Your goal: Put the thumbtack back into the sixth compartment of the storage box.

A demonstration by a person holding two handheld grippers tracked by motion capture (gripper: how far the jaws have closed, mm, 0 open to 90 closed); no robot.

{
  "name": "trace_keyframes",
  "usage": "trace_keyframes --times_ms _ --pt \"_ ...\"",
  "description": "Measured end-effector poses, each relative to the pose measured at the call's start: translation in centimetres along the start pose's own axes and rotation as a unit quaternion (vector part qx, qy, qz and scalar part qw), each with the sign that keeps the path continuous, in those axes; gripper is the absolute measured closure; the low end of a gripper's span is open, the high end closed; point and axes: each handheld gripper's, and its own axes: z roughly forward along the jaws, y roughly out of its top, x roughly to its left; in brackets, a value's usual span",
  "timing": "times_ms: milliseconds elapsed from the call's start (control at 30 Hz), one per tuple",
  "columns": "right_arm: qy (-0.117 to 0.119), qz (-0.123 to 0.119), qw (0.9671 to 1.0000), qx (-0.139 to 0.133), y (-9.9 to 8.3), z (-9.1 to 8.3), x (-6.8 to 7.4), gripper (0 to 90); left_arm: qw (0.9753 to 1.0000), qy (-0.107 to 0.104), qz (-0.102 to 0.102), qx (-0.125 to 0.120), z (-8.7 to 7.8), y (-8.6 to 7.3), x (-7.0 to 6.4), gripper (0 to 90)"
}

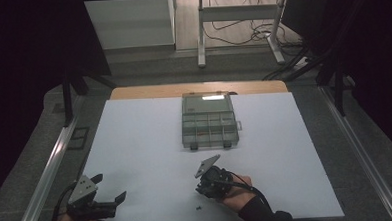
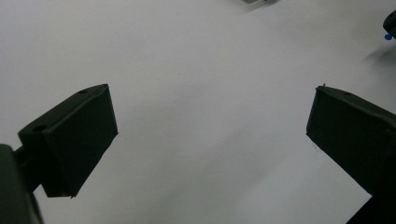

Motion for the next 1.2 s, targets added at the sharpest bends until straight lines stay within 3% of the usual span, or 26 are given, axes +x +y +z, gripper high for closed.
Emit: trace_keyframes --times_ms 1200 --pt "-0.038 0.054 0.9963 -0.055 1.1 -2.0 -4.0 82.1 1.0 0.0 0.003 0.002 0.1 0.0 0.0 2.3"
